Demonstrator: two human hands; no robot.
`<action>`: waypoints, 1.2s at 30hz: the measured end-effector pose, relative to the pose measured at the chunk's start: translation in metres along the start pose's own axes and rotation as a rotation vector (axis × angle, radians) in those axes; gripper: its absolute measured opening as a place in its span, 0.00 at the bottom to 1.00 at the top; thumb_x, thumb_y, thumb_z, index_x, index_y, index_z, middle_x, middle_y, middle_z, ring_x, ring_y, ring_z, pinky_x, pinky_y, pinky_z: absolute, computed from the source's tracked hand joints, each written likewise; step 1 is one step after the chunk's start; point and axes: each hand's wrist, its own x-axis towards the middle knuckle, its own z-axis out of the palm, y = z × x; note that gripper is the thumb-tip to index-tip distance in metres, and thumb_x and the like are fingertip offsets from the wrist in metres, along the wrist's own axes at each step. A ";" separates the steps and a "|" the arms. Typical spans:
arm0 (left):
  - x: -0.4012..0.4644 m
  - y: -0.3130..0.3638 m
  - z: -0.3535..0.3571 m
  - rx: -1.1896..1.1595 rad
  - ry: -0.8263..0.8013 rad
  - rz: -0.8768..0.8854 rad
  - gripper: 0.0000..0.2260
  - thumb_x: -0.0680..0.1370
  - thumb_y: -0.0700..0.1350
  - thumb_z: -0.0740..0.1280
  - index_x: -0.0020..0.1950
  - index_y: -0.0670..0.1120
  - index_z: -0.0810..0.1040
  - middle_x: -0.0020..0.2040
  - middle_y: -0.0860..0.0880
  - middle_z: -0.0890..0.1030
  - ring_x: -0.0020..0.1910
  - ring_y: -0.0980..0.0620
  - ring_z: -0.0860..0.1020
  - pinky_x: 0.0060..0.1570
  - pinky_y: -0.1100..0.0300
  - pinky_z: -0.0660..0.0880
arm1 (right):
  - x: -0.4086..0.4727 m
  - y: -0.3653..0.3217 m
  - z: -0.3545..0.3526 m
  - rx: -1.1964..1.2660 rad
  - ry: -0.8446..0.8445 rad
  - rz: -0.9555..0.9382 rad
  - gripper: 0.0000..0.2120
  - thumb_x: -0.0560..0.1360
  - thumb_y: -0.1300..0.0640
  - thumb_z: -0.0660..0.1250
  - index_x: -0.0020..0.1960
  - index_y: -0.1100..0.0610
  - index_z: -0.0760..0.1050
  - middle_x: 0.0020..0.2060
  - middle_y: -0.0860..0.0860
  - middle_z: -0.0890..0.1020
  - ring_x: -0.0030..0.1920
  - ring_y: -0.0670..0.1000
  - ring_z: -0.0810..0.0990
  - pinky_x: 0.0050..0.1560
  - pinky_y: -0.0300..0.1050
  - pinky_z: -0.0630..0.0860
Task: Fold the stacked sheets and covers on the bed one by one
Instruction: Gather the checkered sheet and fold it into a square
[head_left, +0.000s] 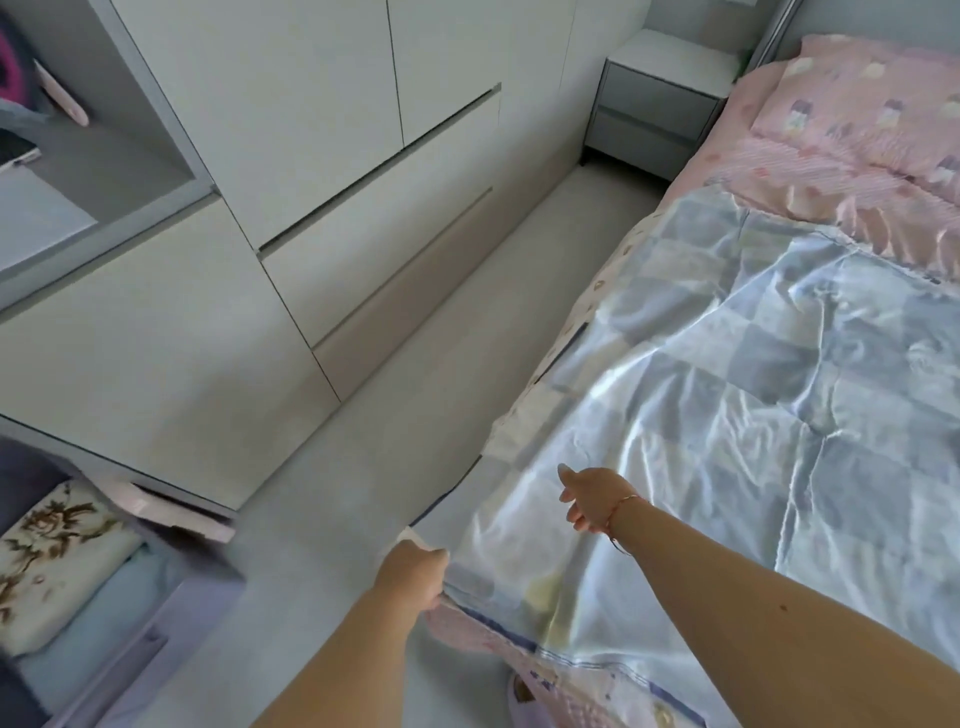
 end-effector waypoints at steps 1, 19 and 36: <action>0.007 -0.002 0.011 -0.005 -0.023 -0.028 0.08 0.77 0.43 0.64 0.48 0.39 0.76 0.49 0.37 0.79 0.47 0.42 0.79 0.52 0.48 0.79 | 0.011 0.001 0.000 -0.040 -0.023 -0.011 0.20 0.82 0.47 0.52 0.46 0.61 0.75 0.34 0.54 0.76 0.32 0.52 0.74 0.34 0.42 0.70; 0.045 0.000 0.029 -0.595 0.264 -0.198 0.21 0.75 0.43 0.72 0.61 0.33 0.73 0.38 0.44 0.72 0.34 0.47 0.71 0.44 0.56 0.75 | 0.060 0.063 0.028 -0.475 -0.280 -0.161 0.17 0.79 0.48 0.53 0.36 0.55 0.70 0.38 0.54 0.79 0.42 0.54 0.78 0.53 0.48 0.73; 0.068 0.000 0.002 -0.378 0.530 -0.088 0.16 0.83 0.42 0.56 0.57 0.34 0.79 0.53 0.35 0.80 0.57 0.38 0.78 0.54 0.53 0.72 | 0.076 0.057 0.031 -0.309 -0.198 -0.212 0.18 0.80 0.50 0.56 0.36 0.57 0.72 0.30 0.53 0.78 0.28 0.51 0.74 0.40 0.44 0.73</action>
